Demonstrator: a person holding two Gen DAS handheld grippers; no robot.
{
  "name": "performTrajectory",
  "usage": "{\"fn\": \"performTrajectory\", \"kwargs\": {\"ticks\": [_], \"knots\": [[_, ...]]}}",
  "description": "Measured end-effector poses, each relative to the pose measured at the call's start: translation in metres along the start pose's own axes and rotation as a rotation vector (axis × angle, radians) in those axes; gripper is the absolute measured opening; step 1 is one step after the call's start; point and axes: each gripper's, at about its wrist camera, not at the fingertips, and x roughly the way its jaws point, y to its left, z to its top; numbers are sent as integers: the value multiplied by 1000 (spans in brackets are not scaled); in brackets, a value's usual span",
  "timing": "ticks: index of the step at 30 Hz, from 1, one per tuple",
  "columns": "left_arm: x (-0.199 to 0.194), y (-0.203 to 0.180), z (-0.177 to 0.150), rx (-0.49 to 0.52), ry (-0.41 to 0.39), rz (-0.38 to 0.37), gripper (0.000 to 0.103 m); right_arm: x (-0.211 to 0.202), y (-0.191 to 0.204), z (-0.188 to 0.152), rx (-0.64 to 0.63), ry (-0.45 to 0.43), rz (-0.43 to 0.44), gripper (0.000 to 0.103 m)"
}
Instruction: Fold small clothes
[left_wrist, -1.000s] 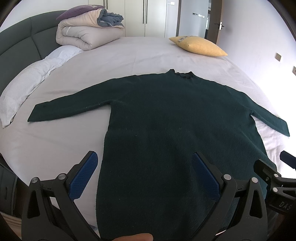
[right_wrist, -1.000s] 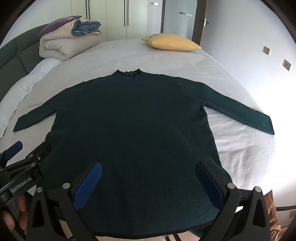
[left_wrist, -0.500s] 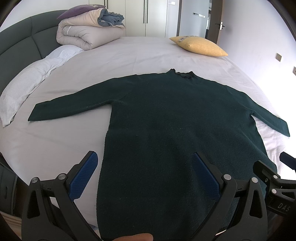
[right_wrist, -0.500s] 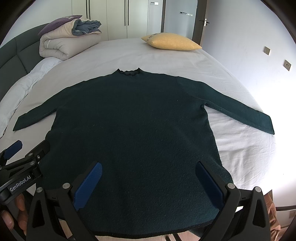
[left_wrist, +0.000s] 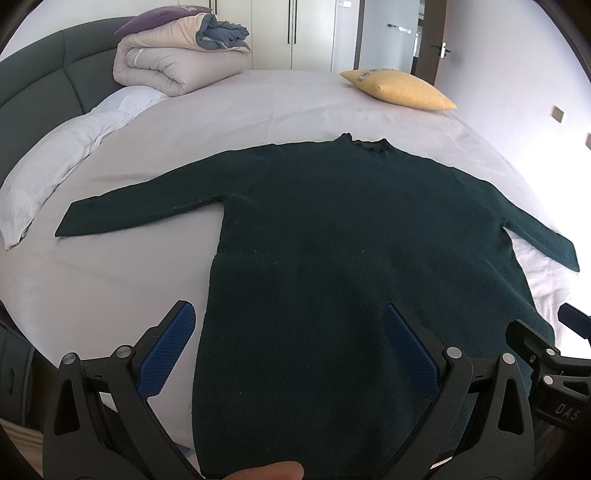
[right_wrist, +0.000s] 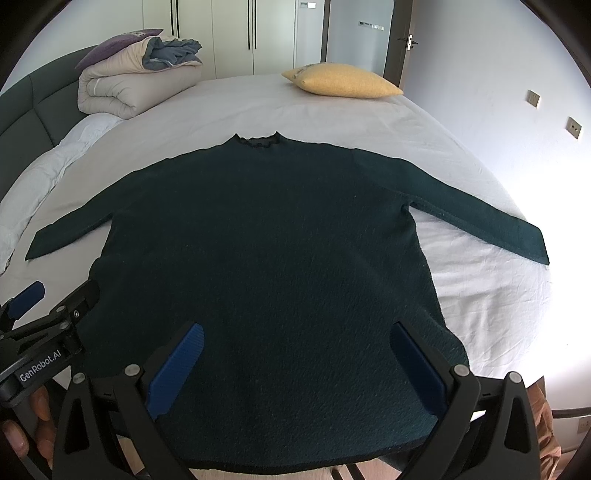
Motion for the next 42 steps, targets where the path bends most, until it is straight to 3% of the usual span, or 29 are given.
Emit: {"fn": "performTrajectory", "kwargs": {"ticks": [17,28,31,33,36,39,42], "knots": [[10,-4,0,7,9,-8,103,2,-4,0,9,17,5,103],[42,-5,0,-15,97,-67,103,8,-27,1,62,9,24,103],[57,-2,3,-52,138,-175,103,6,-59,6,144,-33,59,103],[63,-3,6,-64,131,-205,103,5,-99,11,251,-75,96,103],[64,-7,9,-66,58,-216,103,7,-162,13,399,-136,121,103],[79,-20,17,-17,120,-227,103,14,-223,14,526,-178,105,103],[90,-28,28,-5,118,-165,103,26,-303,9,710,-233,68,103]]}}
